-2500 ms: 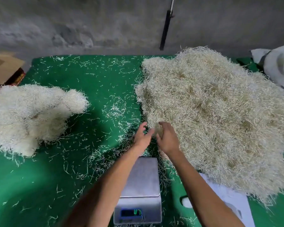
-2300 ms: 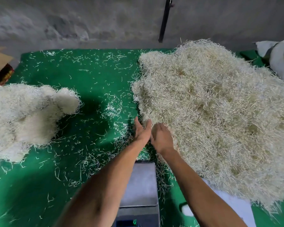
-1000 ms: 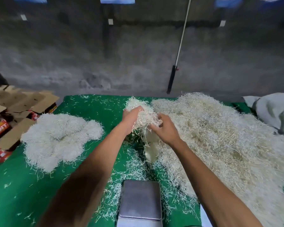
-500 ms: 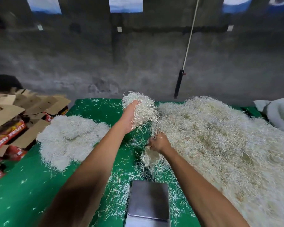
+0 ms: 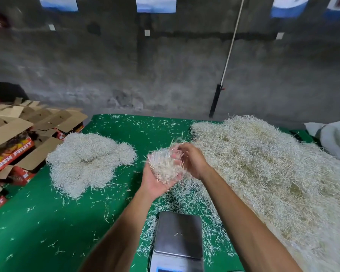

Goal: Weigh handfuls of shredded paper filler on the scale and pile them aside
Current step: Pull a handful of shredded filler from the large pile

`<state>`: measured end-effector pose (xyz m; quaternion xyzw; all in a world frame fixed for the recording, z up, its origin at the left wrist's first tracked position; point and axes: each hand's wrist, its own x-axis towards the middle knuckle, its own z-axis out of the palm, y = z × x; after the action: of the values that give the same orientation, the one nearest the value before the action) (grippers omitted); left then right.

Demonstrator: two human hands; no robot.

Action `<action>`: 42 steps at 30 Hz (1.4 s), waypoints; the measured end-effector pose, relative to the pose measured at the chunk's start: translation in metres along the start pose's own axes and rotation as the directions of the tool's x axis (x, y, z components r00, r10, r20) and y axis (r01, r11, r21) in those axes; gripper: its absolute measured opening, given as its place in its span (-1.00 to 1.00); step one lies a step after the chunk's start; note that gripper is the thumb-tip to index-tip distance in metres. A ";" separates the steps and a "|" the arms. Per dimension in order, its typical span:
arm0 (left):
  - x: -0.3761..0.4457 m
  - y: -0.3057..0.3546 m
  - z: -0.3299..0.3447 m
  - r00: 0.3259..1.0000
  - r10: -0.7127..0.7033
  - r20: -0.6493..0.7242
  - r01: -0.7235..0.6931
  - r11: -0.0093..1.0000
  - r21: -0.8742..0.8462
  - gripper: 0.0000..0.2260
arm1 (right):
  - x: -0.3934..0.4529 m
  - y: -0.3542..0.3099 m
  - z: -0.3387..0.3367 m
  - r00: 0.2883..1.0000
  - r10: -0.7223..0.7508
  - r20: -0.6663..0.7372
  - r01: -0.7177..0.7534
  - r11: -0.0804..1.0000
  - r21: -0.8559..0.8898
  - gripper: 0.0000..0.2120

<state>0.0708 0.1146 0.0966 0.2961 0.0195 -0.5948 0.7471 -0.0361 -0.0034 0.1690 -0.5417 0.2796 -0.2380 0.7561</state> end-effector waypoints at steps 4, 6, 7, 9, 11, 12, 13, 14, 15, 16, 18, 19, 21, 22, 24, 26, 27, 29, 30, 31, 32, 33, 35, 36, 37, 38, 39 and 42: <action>-0.017 -0.003 -0.006 0.971 0.091 -0.221 -0.048 0.980 0.193 -0.53 | -0.030 0.042 -0.026 0.951 -0.136 -0.278 0.073 0.972 -0.224 -0.67; -0.021 -0.011 -0.005 0.967 0.116 -0.227 -0.016 0.917 0.400 -0.42 | -0.046 0.062 -0.035 0.975 -0.060 -0.214 0.000 0.964 -0.266 -0.55; -0.022 -0.019 -0.005 0.960 0.121 -0.253 0.040 0.835 0.549 -0.26 | -0.056 0.073 -0.036 0.987 -0.008 -0.159 -0.050 0.933 -0.356 -0.35; -0.026 -0.039 -0.003 0.978 0.091 -0.188 0.073 0.698 0.713 -0.10 | -0.072 0.095 -0.033 0.993 0.069 -0.098 -0.110 0.852 -0.512 0.07; -0.027 -0.055 -0.013 0.995 0.045 -0.090 0.027 0.744 0.668 -0.10 | -0.081 0.114 -0.036 0.993 0.057 -0.104 -0.106 0.817 -0.567 0.07; -0.028 -0.059 -0.023 0.995 0.041 -0.088 0.026 0.758 0.652 -0.11 | -0.084 0.123 -0.041 0.990 0.029 -0.137 -0.102 0.817 -0.568 -0.05; -0.028 -0.061 -0.034 0.990 0.069 -0.124 0.036 0.726 0.687 -0.11 | -0.087 0.129 -0.046 0.985 -0.006 -0.174 -0.097 0.812 -0.576 -0.19; -0.030 -0.062 -0.043 0.974 0.120 -0.190 0.069 0.646 0.760 -0.10 | -0.089 0.134 -0.051 0.976 -0.036 -0.215 -0.102 0.797 -0.596 -0.30; -0.030 -0.065 -0.053 0.952 0.175 -0.253 0.116 0.557 0.822 -0.11 | -0.092 0.139 -0.057 0.967 -0.055 -0.249 -0.117 0.773 -0.624 -0.37; -0.032 -0.068 -0.061 0.931 0.215 -0.297 0.161 0.489 0.857 -0.15 | -0.095 0.145 -0.060 0.961 -0.061 -0.271 -0.135 0.749 -0.648 -0.41; -0.033 -0.074 -0.081 0.915 0.270 -0.300 0.150 0.462 0.874 -0.39 | -0.101 0.156 -0.062 0.954 -0.076 -0.290 -0.142 0.736 -0.661 -0.48; -0.031 -0.077 -0.092 0.915 0.294 -0.278 0.127 0.442 0.888 -0.62 | -0.104 0.161 -0.062 0.955 -0.076 -0.288 -0.139 0.741 -0.657 -0.51; -0.036 -0.078 -0.102 0.921 0.331 -0.207 0.091 0.334 0.938 -0.78 | -0.108 0.169 -0.064 0.963 -0.042 -0.265 -0.162 0.694 -0.701 -0.54; -0.039 -0.078 -0.105 0.927 0.327 -0.182 0.091 0.276 0.957 -0.76 | -0.110 0.173 -0.067 0.965 -0.030 -0.260 -0.180 0.648 -0.740 -0.59; -0.045 -0.076 -0.118 0.947 0.293 -0.133 0.093 0.148 0.985 -0.82 | -0.115 0.179 -0.075 0.956 -0.004 -0.294 -0.217 0.666 -0.714 -0.66; -0.051 -0.071 -0.135 0.943 0.322 -0.083 0.055 0.093 0.994 -0.71 | -0.119 0.181 -0.084 0.949 0.026 -0.314 -0.221 0.765 -0.605 -0.68; -0.055 -0.068 -0.141 0.933 0.355 -0.061 0.042 0.061 0.997 -0.72 | -0.120 0.181 -0.089 0.951 -0.008 -0.308 -0.186 0.781 -0.596 -0.74; -0.060 -0.065 -0.153 0.914 0.406 -0.010 0.004 0.014 1.000 -0.77 | -0.124 0.182 -0.097 0.943 -0.103 -0.317 -0.117 0.787 -0.606 -0.87; -0.061 -0.064 -0.157 0.904 0.428 0.007 -0.012 0.008 1.000 -0.78 | -0.126 0.182 -0.099 0.926 -0.154 -0.344 -0.090 0.796 -0.599 -0.86; -0.063 -0.063 -0.159 0.896 0.445 0.008 -0.014 0.011 1.000 -0.80 | -0.127 0.184 -0.103 0.898 -0.210 -0.387 -0.075 0.793 -0.605 -0.83; -0.064 -0.064 -0.161 0.889 0.458 0.017 -0.025 0.013 1.000 -0.81 | -0.128 0.187 -0.106 0.864 -0.254 -0.435 -0.075 0.789 -0.610 -0.77; -0.065 -0.065 -0.161 0.885 0.465 0.010 -0.026 0.028 0.999 -0.81 | -0.129 0.190 -0.108 0.827 -0.275 -0.491 -0.097 0.790 -0.606 -0.67; -0.068 -0.068 -0.160 0.878 0.478 -0.001 -0.032 0.061 0.998 -0.80 | -0.129 0.197 -0.113 0.765 -0.281 -0.580 -0.136 0.809 -0.571 -0.49; -0.069 -0.071 -0.160 0.880 0.475 -0.009 -0.035 0.083 0.996 -0.78 | -0.130 0.199 -0.115 0.752 -0.271 -0.601 -0.149 0.818 -0.556 -0.45; -0.071 -0.074 -0.159 0.885 0.465 -0.021 -0.031 0.105 0.994 -0.78 | -0.130 0.201 -0.115 0.749 -0.255 -0.612 -0.165 0.823 -0.544 -0.43; -0.072 -0.076 -0.159 0.891 0.453 -0.029 -0.028 0.119 0.993 -0.77 | -0.131 0.204 -0.115 0.745 -0.241 -0.621 -0.179 0.825 -0.535 -0.48; -0.073 -0.078 -0.158 0.898 0.439 -0.035 -0.022 0.123 0.992 -0.77 | -0.132 0.206 -0.115 0.739 -0.239 -0.630 -0.186 0.827 -0.531 -0.57; -0.073 -0.083 -0.158 0.909 0.416 -0.030 -0.033 0.145 0.989 -0.75 | -0.135 0.210 -0.114 0.735 -0.256 -0.628 -0.197 0.806 -0.558 -0.77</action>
<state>0.0255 0.2422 -0.0405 0.7872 -0.2965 -0.2958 0.4526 -0.2001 0.0710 -0.0382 -0.6288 0.5853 -0.3318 0.3898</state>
